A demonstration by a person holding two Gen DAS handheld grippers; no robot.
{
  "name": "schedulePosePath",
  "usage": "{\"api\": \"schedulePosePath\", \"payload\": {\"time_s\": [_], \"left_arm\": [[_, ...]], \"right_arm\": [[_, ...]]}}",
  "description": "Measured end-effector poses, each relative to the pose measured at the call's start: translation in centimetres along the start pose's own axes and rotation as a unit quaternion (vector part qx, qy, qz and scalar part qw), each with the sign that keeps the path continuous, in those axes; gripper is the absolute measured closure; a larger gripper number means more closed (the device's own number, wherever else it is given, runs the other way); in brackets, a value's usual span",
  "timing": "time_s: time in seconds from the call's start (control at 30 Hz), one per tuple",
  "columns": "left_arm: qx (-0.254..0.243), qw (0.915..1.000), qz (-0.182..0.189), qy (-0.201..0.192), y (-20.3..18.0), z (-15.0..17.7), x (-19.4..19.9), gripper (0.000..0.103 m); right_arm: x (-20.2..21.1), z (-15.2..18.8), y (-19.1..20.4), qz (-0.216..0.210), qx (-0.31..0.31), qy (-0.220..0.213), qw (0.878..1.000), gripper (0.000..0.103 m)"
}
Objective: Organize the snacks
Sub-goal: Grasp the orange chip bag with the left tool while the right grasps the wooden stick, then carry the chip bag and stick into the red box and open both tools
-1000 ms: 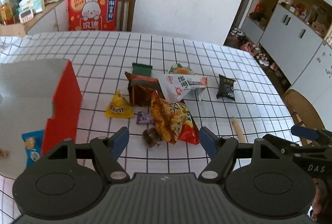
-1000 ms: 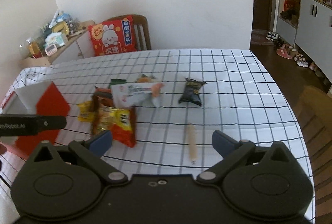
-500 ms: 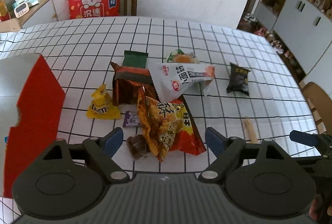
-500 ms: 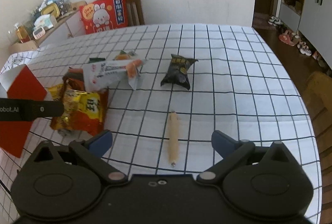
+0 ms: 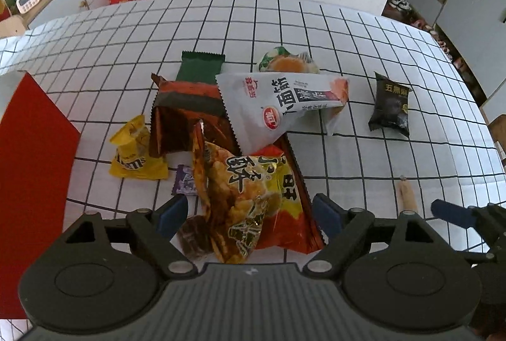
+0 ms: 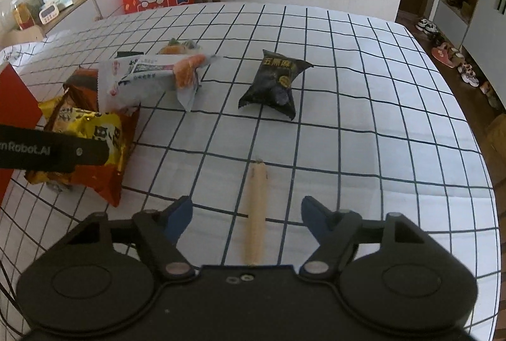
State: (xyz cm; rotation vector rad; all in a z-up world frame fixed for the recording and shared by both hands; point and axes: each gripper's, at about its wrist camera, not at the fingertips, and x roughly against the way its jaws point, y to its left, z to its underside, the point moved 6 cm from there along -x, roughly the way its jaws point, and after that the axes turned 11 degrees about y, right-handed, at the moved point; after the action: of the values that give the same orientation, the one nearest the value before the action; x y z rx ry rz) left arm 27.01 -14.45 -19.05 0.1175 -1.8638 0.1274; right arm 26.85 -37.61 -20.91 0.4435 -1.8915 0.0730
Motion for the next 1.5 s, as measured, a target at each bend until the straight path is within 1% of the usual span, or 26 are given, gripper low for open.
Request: {"api": "schedulePosePath", "payload": {"time_s": [0.1, 0.13, 0.23, 0.3, 0.4, 0.43, 0.5, 0.7, 0.97, 1.03, 1.17, 1.33, 1.5], "left_arm": [[-0.005, 1.0, -0.002, 0.002, -0.1, -0.2, -0.4, 0.018], [-0.003, 1.0, 0.001, 0.002, -0.1, -0.2, -0.4, 0.022], [0.004, 1.0, 0.001, 0.006, 0.1, -0.5, -0.7, 0.031], [0.009, 0.9999, 0.003, 0.005, 0.3, -0.6, -0.7, 0.034], [0.014, 0.9999, 0.005, 0.001, 0.5, -0.7, -0.5, 0.04], [0.014, 0.9999, 0.005, 0.0, 0.5, -0.7, -0.4, 0.043], [0.015, 0.9999, 0.006, -0.002, 0.6, -0.6, -0.2, 0.047], [0.028, 0.9995, 0.01, 0.002, 1.0, -0.1, 0.2, 0.053], [0.031, 0.9992, 0.027, -0.004, 1.5, 1.1, 2.0, 0.055], [0.028, 0.9993, 0.023, -0.009, 1.8, 1.5, 2.8, 0.055], [0.031, 0.9986, 0.041, -0.011, 2.3, 2.5, 4.4, 0.055], [0.029, 0.9977, 0.056, -0.024, 3.0, 3.4, 6.9, 0.055], [0.027, 0.9974, 0.061, -0.026, 4.6, 4.5, 9.1, 0.055]], "right_arm": [[-0.4, -0.2, 0.3, -0.001, 0.006, 0.006, 1.0, 0.046], [-0.4, -0.2, 0.4, 0.001, 0.009, 0.004, 1.0, 0.047], [-0.5, -0.3, 0.6, 0.01, 0.018, 0.002, 1.0, 0.061], [-0.4, -0.3, 0.7, 0.016, 0.022, 0.001, 1.0, 0.073], [-0.3, -0.2, 0.7, 0.025, 0.024, 0.0, 0.999, 0.083], [-0.3, -0.2, 0.7, 0.027, 0.025, -0.001, 0.999, 0.085], [-0.3, -0.2, 0.7, 0.027, 0.022, 0.0, 0.999, 0.093], [0.0, 0.1, 0.5, 0.02, 0.011, -0.002, 1.0, 0.093], [2.6, 0.9, 0.5, -0.018, -0.02, -0.016, 1.0, 0.093], [3.6, 1.1, 0.8, -0.022, -0.019, -0.022, 0.999, 0.093], [5.3, 1.6, 1.3, -0.03, -0.026, -0.025, 0.999, 0.093], [7.3, 2.0, 2.7, -0.039, -0.023, -0.033, 0.998, 0.093], [9.3, 2.5, 4.7, -0.049, -0.017, -0.031, 0.998, 0.093]]}}
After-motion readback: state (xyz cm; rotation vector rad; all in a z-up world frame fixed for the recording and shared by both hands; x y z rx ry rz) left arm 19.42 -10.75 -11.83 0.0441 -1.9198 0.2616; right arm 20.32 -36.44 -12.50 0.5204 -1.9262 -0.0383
